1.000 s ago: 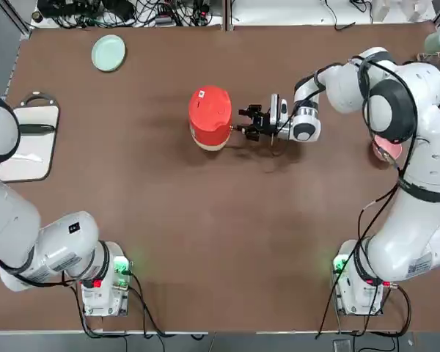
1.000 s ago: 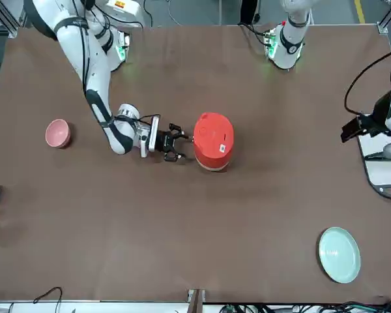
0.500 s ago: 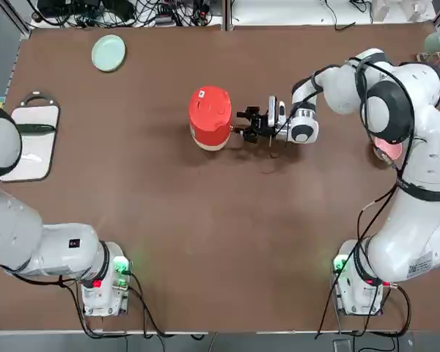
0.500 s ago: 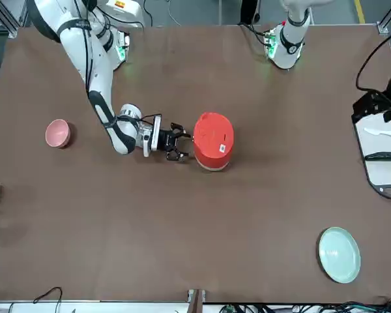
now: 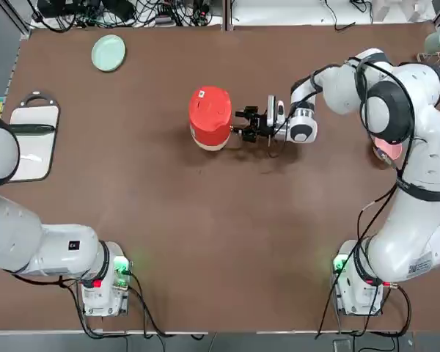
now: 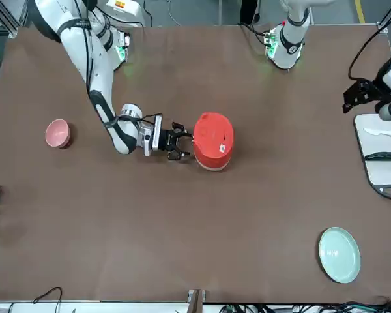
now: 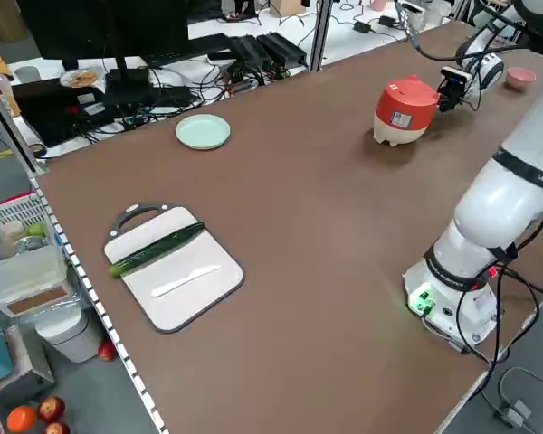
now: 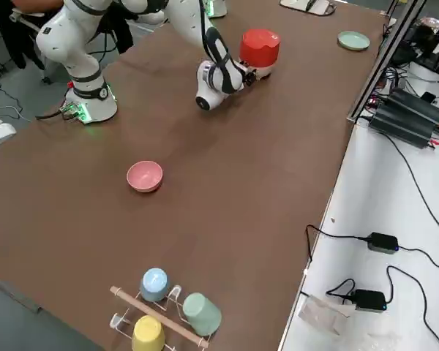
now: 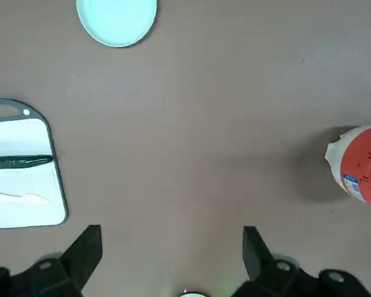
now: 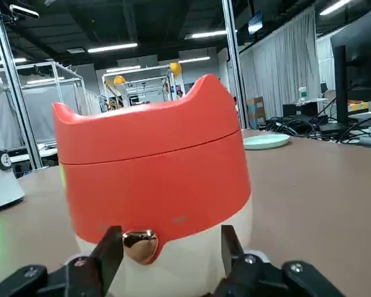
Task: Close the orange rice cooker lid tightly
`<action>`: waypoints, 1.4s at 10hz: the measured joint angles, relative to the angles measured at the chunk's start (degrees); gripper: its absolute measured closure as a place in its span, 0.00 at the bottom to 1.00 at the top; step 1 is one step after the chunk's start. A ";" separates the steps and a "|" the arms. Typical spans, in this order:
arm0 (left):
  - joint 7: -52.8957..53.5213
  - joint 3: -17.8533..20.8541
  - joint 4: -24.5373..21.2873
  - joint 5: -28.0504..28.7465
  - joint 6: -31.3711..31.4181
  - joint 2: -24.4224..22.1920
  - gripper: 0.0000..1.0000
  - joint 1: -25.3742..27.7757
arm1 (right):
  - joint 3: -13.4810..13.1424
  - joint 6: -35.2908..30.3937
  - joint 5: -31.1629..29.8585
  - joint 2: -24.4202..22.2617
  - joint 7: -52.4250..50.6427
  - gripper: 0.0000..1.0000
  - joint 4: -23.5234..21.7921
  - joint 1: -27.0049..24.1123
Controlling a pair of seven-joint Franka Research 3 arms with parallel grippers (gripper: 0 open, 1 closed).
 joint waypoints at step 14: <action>0.98 0.64 0.09 -2.93 0.17 0.42 0.00 1.19 | -0.11 0.03 0.05 0.04 0.11 0.62 -0.05 -0.14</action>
